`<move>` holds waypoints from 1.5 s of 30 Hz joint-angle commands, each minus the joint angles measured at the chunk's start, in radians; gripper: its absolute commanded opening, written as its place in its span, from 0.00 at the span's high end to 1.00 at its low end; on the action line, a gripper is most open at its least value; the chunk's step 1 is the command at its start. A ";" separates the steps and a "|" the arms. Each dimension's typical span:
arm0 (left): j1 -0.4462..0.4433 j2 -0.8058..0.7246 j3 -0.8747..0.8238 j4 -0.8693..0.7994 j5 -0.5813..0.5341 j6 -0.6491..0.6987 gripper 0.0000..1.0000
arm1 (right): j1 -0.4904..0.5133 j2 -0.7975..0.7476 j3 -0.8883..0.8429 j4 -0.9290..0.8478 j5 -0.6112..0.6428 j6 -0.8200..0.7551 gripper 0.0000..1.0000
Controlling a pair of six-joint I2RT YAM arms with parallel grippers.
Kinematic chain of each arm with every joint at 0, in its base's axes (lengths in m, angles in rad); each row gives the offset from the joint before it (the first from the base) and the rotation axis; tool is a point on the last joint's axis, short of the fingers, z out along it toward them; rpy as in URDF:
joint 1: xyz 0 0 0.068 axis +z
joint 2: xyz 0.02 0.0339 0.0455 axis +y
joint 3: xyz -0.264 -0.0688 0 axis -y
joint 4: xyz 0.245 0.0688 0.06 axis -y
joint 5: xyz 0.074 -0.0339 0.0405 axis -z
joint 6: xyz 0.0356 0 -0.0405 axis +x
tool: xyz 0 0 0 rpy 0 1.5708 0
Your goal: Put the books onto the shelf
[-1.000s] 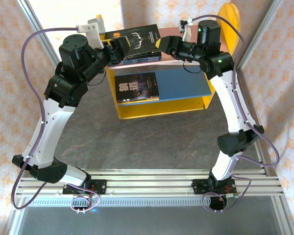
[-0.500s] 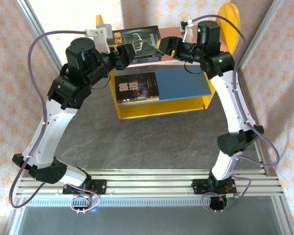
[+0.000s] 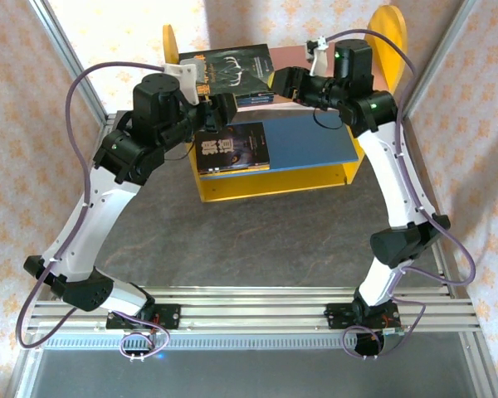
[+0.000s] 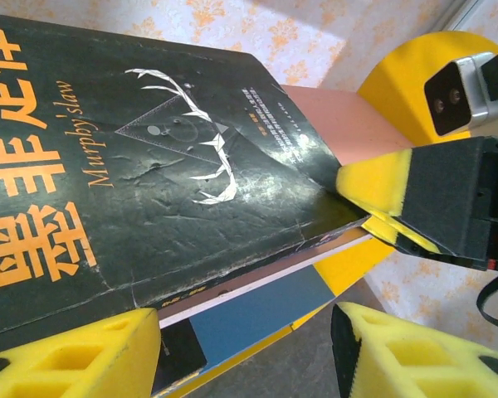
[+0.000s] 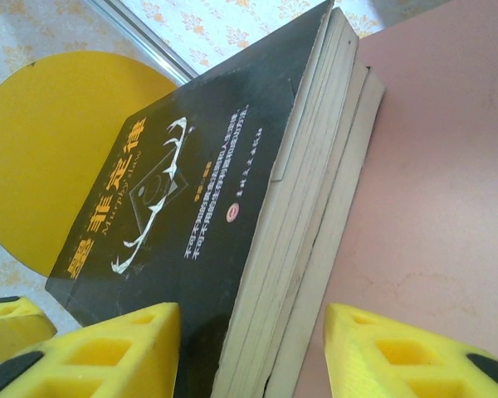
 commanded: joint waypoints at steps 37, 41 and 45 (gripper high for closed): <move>-0.007 0.015 0.027 -0.071 -0.117 0.079 0.45 | 0.004 -0.075 -0.087 0.131 -0.140 0.039 0.59; -0.008 0.010 0.023 -0.075 -0.127 0.082 0.45 | 0.004 -0.070 -0.094 0.143 -0.153 0.051 0.59; -0.007 0.007 0.016 -0.075 -0.135 0.083 0.45 | 0.005 -0.063 -0.095 0.146 -0.157 0.050 0.59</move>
